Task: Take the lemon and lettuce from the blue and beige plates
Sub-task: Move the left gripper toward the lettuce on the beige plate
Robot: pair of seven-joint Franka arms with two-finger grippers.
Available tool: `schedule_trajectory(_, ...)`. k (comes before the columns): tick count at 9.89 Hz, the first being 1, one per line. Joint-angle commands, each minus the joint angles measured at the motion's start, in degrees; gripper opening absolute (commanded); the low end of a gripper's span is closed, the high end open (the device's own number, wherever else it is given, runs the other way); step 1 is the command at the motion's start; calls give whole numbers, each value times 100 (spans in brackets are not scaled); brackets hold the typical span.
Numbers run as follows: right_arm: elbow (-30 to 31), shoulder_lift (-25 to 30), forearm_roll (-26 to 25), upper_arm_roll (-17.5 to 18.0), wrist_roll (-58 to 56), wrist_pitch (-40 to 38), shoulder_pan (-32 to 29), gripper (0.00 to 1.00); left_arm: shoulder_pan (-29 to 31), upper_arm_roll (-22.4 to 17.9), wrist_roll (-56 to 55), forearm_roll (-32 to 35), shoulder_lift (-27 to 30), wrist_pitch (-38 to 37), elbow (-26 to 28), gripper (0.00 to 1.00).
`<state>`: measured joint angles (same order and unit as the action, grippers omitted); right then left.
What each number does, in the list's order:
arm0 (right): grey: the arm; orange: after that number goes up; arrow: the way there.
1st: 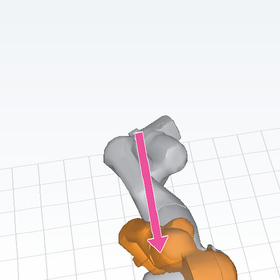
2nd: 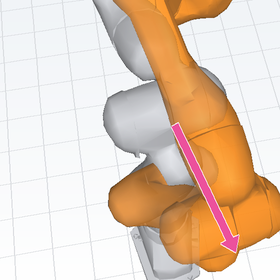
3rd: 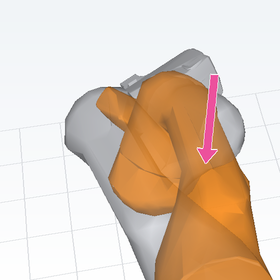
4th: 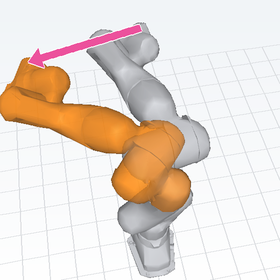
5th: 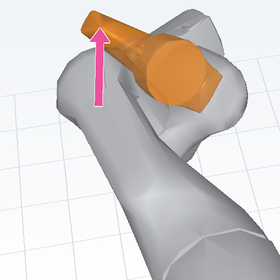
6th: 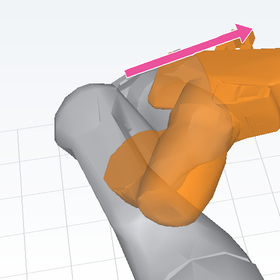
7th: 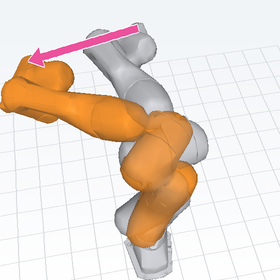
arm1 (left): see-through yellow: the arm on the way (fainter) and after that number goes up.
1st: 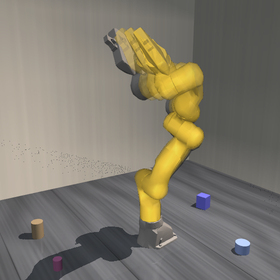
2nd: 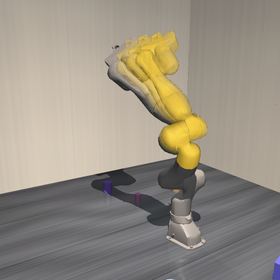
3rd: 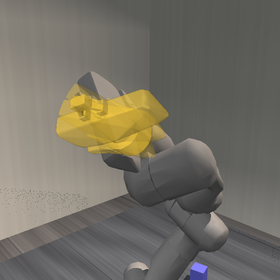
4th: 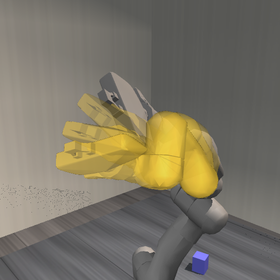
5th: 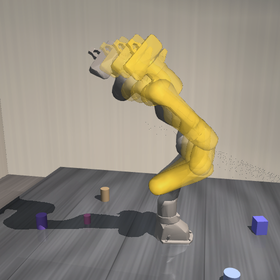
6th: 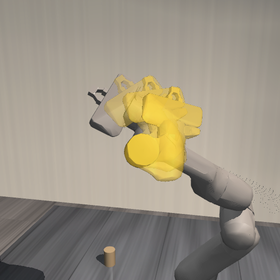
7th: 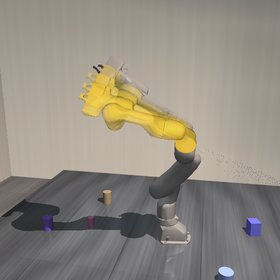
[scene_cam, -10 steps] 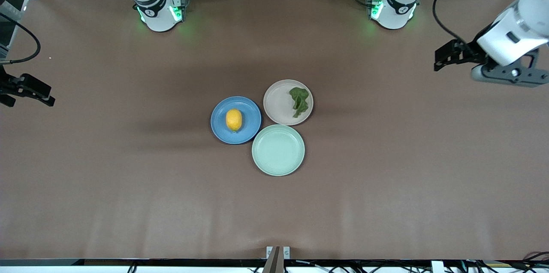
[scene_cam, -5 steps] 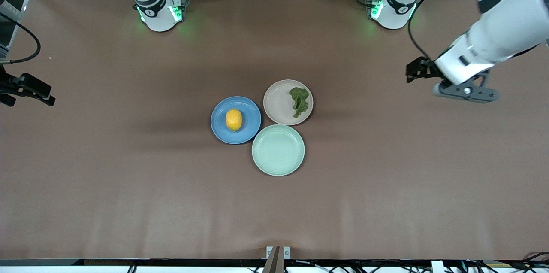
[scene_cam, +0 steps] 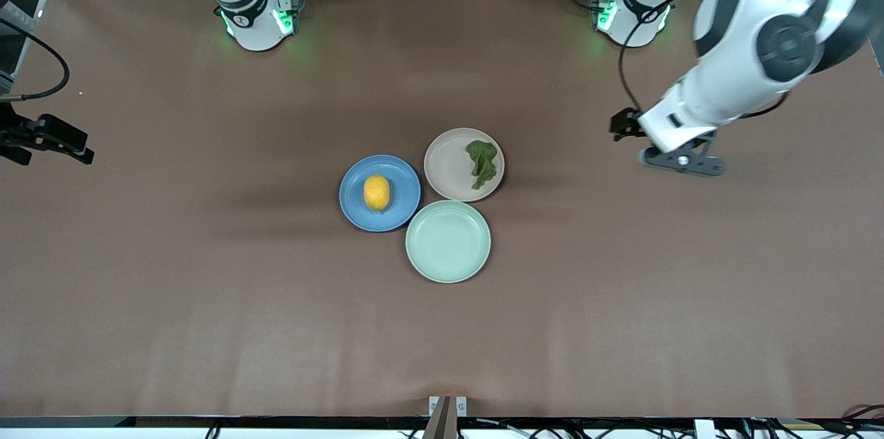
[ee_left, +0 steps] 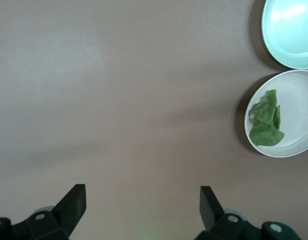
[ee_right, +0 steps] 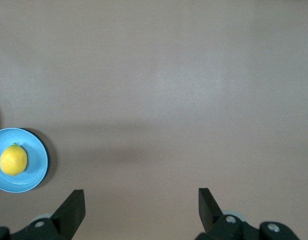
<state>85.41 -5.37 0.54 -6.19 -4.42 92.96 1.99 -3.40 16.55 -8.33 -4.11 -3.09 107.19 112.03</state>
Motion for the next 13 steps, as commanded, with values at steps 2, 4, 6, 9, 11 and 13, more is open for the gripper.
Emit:
schedule_trajectory(2, 11, 80, 17, -5, -24, -321, 47, 100, -90, 612, -1159, -55, -349, 863, 328, 100)
schedule_trajectory(4, 19, 80, 16, 21, -32, -392, 82, 100, -510, 613, -1896, -37, -761, 1337, 320, 100)
schedule_trajectory(6, 63, 28, 16, 30, 29, -655, 353, 100, -898, 613, -2671, 321, -1175, 1725, 285, 100)
schedule_trajectory(9, 63, -262, 86, 30, 352, -745, 897, 100, -1241, 613, -3156, 455, -1615, 2094, 223, 100)
schedule_trajectory(11, 72, -455, 235, 30, 591, -727, 1258, 100, -1382, 604, -3394, 473, -1870, 2201, 118, 100)
schedule_trajectory(13, 72, -640, 542, 30, 679, -552, 1409, 100, -1601, 604, -3849, 718, -2255, 2201, -48, 100)
